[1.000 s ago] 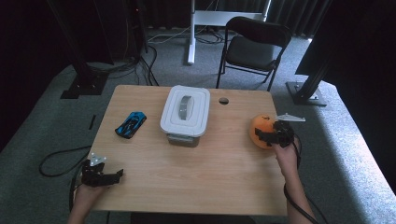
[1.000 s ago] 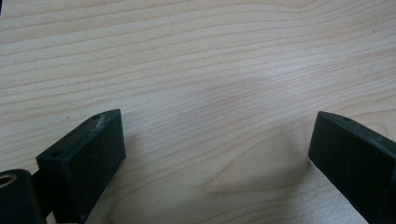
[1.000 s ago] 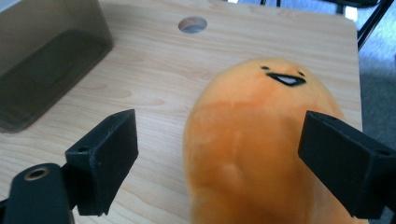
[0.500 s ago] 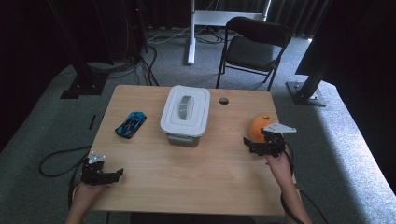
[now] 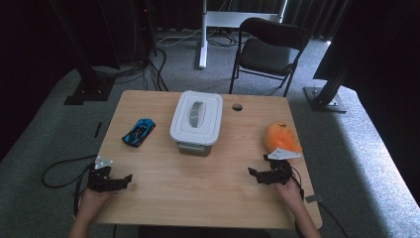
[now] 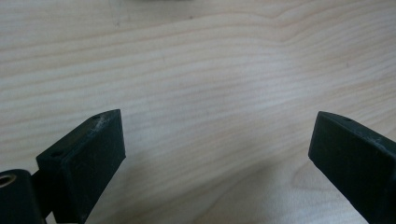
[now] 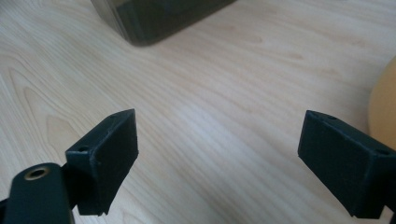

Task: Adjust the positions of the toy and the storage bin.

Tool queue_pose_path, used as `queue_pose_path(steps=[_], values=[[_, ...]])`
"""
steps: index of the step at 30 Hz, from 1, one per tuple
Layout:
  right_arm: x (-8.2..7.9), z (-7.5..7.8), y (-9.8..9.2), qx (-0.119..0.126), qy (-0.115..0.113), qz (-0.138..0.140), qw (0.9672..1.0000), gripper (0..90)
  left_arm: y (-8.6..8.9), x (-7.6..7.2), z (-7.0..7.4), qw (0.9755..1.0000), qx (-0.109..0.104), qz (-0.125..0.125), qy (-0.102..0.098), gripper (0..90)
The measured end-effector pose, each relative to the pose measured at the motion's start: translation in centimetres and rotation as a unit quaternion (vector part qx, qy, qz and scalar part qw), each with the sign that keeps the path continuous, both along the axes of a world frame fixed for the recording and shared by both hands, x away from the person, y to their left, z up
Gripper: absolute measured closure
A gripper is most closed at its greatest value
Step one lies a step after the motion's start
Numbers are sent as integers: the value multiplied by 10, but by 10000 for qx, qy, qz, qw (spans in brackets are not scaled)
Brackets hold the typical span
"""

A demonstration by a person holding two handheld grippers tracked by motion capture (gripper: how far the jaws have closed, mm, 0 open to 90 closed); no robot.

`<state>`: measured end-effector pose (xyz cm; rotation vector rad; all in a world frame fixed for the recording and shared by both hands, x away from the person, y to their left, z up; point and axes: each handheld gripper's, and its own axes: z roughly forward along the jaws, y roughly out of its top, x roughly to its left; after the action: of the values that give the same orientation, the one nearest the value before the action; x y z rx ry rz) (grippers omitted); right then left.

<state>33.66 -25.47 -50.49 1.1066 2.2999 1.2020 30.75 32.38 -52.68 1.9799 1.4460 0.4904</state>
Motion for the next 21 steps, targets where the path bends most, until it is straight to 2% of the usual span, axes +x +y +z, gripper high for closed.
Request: queue_pose_path(steps=[7,12,14,17,21], values=[[-6,-22,-4,-127,172,183,9996,116,2,13,7,9999,-23,-15,-104,42],[-9,-32,-10,-45,170,101,9998,116,3,23,13,9998,51,12,-179,42],[-10,-35,-11,-54,189,104,9998,116,4,28,15,9997,102,81,-210,42],[-10,-42,-11,-157,229,135,9995,116,7,34,20,9994,-14,186,-282,39],[-10,-43,-7,-298,279,194,9990,116,8,45,24,9988,2,345,-361,15]])
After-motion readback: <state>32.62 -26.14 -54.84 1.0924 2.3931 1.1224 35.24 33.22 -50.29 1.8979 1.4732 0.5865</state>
